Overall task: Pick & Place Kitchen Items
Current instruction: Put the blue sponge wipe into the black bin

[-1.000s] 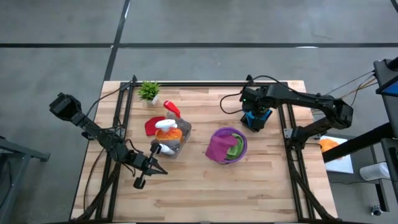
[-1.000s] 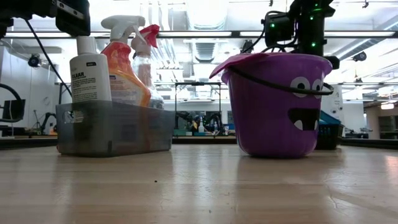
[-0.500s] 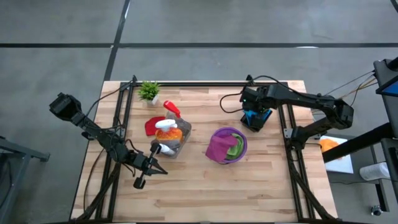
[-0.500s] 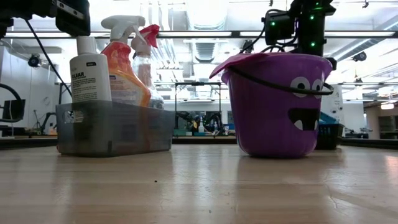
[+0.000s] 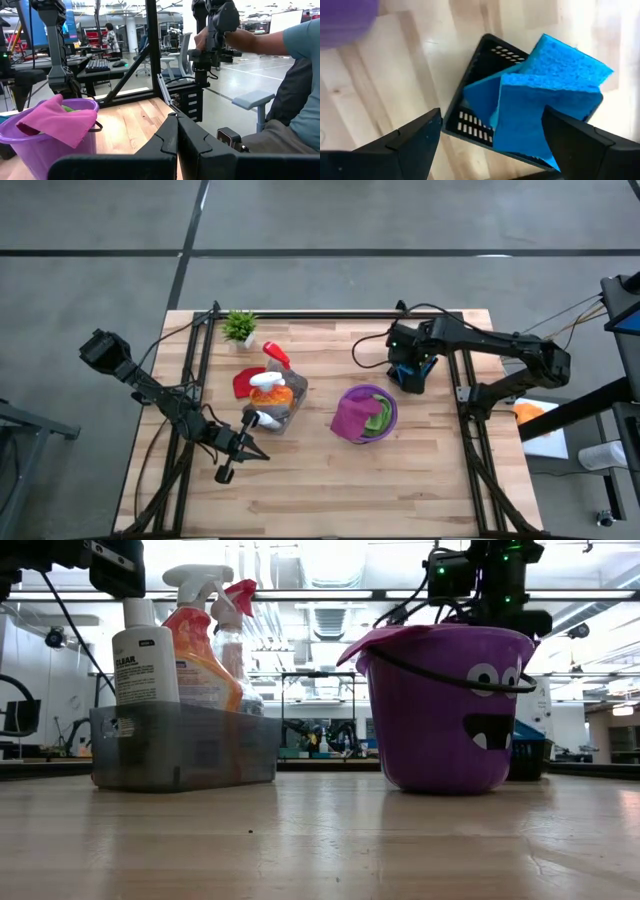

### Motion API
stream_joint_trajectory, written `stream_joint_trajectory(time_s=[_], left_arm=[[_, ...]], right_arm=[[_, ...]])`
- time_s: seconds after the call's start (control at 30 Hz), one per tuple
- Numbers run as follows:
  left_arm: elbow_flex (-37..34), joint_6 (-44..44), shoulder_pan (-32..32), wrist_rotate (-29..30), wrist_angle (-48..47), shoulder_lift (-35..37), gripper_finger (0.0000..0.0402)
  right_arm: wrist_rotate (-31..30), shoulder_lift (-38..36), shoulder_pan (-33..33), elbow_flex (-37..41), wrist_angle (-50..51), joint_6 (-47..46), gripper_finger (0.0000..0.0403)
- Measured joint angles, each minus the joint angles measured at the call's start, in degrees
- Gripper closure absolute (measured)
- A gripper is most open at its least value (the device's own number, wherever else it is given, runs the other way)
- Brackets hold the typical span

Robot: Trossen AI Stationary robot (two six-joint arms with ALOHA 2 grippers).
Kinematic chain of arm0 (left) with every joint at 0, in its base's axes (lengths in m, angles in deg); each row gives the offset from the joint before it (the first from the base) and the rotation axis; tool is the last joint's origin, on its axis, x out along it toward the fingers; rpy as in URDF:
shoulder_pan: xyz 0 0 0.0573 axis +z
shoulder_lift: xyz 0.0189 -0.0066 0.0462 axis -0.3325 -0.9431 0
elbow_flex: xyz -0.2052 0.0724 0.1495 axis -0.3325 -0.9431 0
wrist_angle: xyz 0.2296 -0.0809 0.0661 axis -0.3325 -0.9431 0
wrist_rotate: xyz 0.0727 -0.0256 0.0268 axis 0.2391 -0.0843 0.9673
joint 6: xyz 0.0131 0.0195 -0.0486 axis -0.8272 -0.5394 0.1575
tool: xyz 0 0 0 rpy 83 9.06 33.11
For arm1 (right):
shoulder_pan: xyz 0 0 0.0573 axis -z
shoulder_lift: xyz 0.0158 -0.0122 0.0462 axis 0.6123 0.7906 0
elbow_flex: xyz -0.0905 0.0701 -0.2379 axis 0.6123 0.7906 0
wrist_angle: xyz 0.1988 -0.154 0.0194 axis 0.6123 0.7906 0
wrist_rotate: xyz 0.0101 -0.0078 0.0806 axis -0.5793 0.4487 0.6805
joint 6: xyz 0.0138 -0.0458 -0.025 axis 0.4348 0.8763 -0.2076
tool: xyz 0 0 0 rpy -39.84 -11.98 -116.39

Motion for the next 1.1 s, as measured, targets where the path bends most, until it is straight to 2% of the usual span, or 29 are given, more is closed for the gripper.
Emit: stream_joint_trajectory(time_s=[0.07,0.17,0.2,0.27,0.37,0.43,0.47,0.53,0.63,0.67,0.73,0.77,0.93,1.1], left_arm=[[0.0,0.0,0.0,0.0,0.0,0.0,0.0401],[0.0,0.0,0.0,0.0,0.0,0.0,0.0401],[0.0,0.0,0.0,0.0,0.0,0.0,0.0401],[0.0,0.0,0.0,0.0,0.0,0.0,0.0401],[0.0,0.0,0.0,0.0,0.0,0.0,0.0401],[0.0,0.0,0.0,0.0,0.0,0.0,0.0401],[0.0,0.0,0.0,0.0,0.0,0.0,0.0401],[0.0,0.0,0.0,0.0,0.0,0.0,0.0401],[0.0,0.0,0.0,0.0,0.0,0.0,0.0401],[0.0,0.0,0.0,-0.1,0.0,0.0,0.0401],[0.0,0.1,0.0,-0.1,0.0,0.0,0.0401],[0.0,0.0,0.0,-0.1,0.0,0.0,0.0401],[0.0,0.1,0.0,-0.1,0.0,0.0,0.0401],[0.0,0.1,0.0,-0.2,0.0,0.0,0.0401]], right_arm=[[-0.2,-0.4,0.0,-0.2,-0.2,0.1,0.0067],[-8.1,-0.7,0.0,-1.2,-0.5,-2.8,0.0067],[-8.3,-0.9,0.0,-1.7,0.4,-3.2,0.0067],[-2.1,-1.3,0.2,-2.3,2.1,-1.4,0.0067],[-3.6,-1.5,-0.2,-3.5,0.5,-4.4,0.0067],[4.5,-1.6,-0.1,-4.0,2.0,-2.6,0.0067],[6.4,-1.7,-0.1,-4.2,1.7,-2.5,0.0067],[3.1,-1.9,-0.5,-5.1,0.1,-4.6,0.0067],[6.4,-2.0,-0.5,-5.3,2.2,-3.3,0.0067],[3.8,-2.1,-0.5,-5.3,1.3,-3.8,0.0067],[-8.6,-2.1,-0.8,-5.5,2.1,-7.3,0.0067],[-10.7,-1.9,-0.8,-5.5,4.1,-7.6,0.0067],[-7.0,-0.6,-1.4,-4.7,7.3,-6.8,0.0074],[-4.8,-0.6,-2.8,-4.6,6.0,-6.6,0.0116]])
